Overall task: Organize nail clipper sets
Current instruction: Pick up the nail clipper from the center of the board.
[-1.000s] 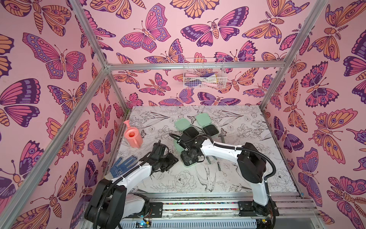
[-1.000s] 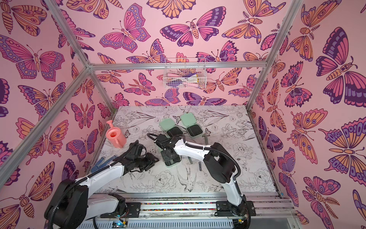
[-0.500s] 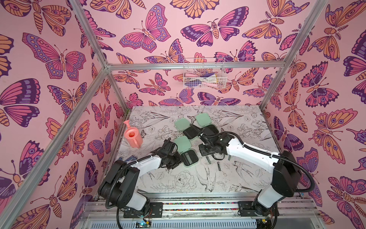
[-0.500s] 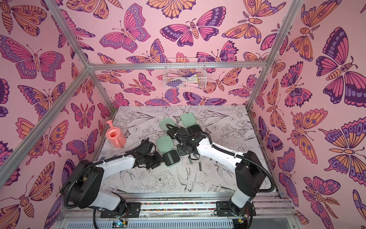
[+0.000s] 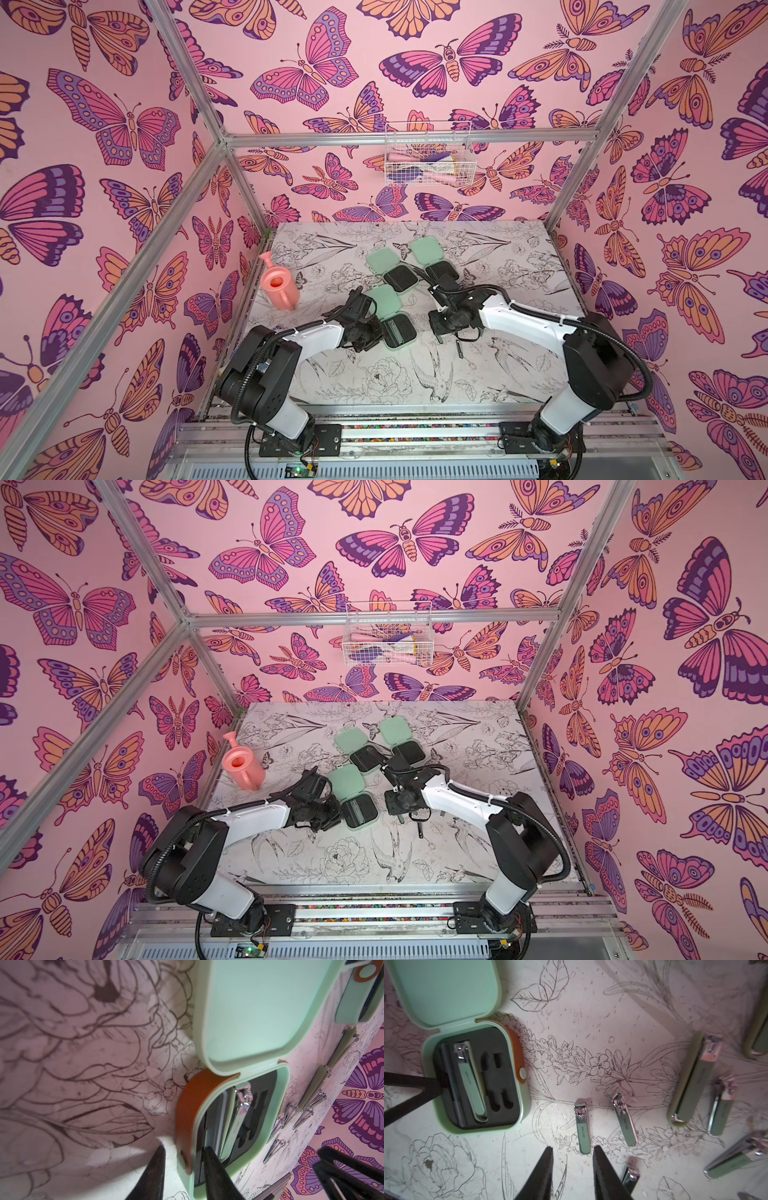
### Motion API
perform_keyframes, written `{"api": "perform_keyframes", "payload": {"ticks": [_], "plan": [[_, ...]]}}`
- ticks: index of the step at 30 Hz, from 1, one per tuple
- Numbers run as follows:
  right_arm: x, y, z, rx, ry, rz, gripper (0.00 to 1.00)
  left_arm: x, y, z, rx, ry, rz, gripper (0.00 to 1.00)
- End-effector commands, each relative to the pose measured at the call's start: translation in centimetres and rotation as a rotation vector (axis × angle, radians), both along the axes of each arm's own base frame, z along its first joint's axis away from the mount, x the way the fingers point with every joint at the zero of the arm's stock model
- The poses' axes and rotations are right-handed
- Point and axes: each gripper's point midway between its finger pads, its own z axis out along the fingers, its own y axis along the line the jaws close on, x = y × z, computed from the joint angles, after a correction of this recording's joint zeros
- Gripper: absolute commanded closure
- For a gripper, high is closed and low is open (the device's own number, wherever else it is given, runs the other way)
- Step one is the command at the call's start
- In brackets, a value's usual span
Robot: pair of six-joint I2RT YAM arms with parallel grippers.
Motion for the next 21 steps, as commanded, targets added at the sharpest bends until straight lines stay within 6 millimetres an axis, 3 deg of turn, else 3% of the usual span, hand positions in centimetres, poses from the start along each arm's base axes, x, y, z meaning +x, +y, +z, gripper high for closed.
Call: {"api": "perform_keyframes", "payload": {"ticks": [1,9,17,21], "plan": [[-0.2,0.0,-2.0,-0.009,0.039,-0.022,0.64,-1.1,1.1,-1.9,0.067,0.063,0.015,0.65],[-0.1,-0.9,-3.0,-0.06,0.034,-0.044,0.65,-1.1,1.0,-1.8,0.065,0.059,0.01,0.66],[0.5,-1.7,0.3,-0.064,-0.032,-0.042,0.64,-1.2,1.0,-1.8,0.064,0.058,0.008,0.66],[1.1,-3.3,1.5,-0.067,-0.032,-0.049,0.64,-1.1,0.9,-1.5,0.057,0.05,0.006,0.66]]}}
